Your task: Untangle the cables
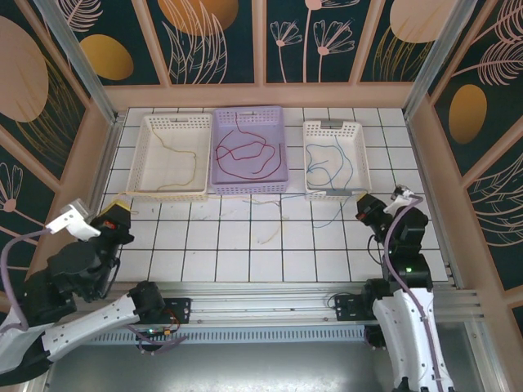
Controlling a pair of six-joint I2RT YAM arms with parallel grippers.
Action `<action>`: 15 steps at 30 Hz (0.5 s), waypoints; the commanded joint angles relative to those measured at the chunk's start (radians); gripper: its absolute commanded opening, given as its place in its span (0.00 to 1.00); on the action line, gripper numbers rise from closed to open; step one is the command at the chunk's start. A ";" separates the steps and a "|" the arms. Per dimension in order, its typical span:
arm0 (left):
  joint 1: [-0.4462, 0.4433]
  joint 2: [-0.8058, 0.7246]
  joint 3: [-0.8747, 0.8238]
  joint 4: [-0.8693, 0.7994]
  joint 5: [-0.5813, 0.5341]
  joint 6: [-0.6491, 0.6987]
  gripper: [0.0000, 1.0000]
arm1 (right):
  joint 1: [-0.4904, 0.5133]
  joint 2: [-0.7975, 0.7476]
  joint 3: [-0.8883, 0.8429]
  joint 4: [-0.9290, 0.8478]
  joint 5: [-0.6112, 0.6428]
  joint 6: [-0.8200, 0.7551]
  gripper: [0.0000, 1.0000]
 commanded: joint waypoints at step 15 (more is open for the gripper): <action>-0.003 0.018 0.073 -0.042 -0.055 0.084 0.00 | -0.124 0.030 0.061 0.015 -0.194 0.001 0.00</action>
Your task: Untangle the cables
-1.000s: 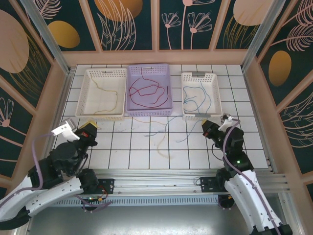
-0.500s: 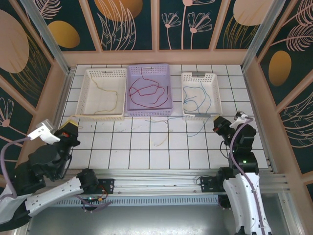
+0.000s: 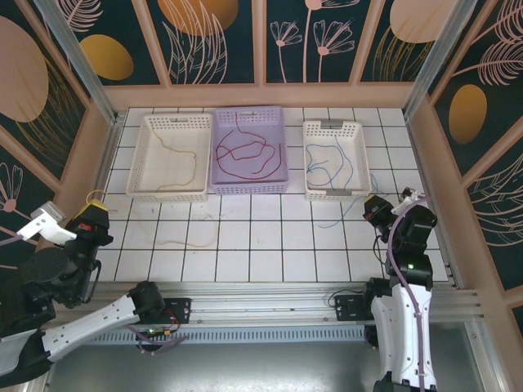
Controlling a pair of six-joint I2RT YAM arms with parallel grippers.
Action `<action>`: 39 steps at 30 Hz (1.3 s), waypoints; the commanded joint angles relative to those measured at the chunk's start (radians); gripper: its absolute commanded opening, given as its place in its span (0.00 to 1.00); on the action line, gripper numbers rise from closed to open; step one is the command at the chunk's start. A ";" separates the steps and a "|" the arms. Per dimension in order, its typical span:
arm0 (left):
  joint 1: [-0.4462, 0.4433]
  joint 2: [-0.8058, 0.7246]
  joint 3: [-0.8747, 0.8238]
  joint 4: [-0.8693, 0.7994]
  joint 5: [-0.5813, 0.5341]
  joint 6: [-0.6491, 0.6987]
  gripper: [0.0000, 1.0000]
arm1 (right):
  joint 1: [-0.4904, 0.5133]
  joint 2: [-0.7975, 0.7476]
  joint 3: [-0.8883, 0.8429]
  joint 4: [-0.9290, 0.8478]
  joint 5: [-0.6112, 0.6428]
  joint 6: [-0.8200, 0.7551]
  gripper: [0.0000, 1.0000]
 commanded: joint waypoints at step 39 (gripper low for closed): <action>-0.002 0.047 -0.338 0.349 0.209 0.270 0.00 | 0.120 0.456 0.576 0.284 -0.049 0.034 0.00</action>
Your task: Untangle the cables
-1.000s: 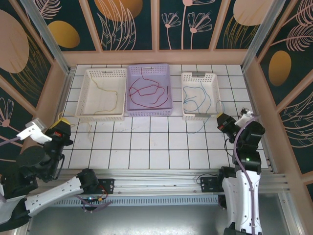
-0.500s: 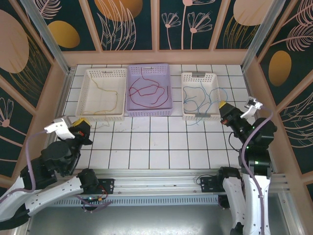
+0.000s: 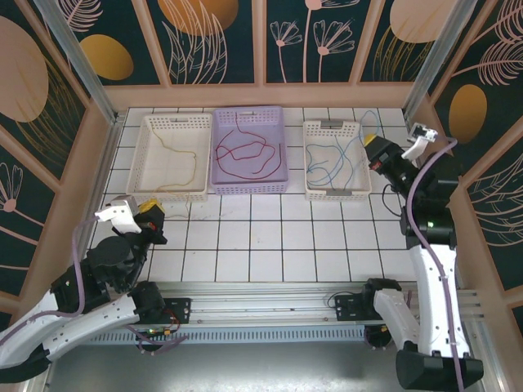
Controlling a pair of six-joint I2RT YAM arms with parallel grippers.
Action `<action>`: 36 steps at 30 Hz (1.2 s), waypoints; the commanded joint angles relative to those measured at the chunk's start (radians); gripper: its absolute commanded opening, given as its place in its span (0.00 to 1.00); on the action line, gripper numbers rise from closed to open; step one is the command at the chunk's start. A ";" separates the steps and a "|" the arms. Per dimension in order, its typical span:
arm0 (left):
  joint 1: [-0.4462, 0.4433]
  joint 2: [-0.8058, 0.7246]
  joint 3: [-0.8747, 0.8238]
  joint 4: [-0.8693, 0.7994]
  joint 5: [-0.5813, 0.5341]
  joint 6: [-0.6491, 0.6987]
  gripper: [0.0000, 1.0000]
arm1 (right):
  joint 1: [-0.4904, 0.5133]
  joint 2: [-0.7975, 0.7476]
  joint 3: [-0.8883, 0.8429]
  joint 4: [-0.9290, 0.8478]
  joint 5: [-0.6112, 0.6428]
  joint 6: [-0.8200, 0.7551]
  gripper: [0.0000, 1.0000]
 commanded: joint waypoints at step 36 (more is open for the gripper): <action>-0.001 0.042 -0.014 0.001 0.006 0.004 0.00 | 0.013 0.404 -0.193 0.225 0.138 -0.059 0.00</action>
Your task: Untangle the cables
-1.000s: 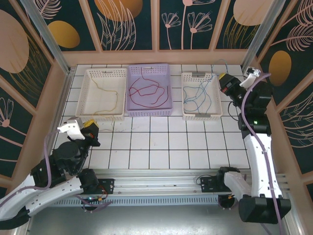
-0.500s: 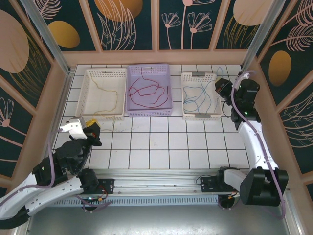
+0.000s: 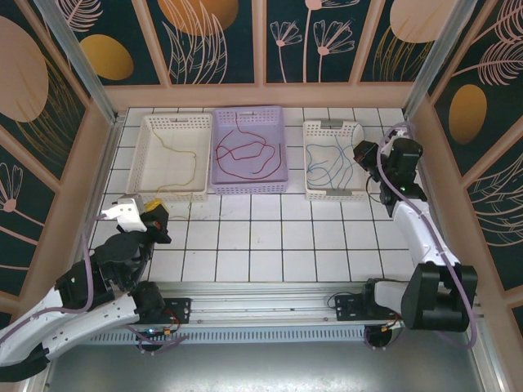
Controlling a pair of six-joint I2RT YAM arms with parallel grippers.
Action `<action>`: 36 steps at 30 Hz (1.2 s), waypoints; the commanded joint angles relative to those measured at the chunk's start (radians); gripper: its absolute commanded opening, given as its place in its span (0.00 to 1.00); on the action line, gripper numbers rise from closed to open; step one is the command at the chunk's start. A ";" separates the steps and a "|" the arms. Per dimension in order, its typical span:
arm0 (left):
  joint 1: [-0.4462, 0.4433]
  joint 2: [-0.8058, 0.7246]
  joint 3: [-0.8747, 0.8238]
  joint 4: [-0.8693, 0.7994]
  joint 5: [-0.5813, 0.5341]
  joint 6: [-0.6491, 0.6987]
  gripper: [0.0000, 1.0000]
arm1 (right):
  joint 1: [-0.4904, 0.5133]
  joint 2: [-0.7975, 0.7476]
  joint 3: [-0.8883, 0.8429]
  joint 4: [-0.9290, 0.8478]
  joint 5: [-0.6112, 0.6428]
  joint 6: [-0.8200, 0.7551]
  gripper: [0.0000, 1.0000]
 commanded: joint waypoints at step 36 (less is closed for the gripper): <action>0.000 0.053 -0.014 0.004 0.003 0.022 0.00 | 0.078 0.336 0.076 -0.139 0.170 -0.124 0.00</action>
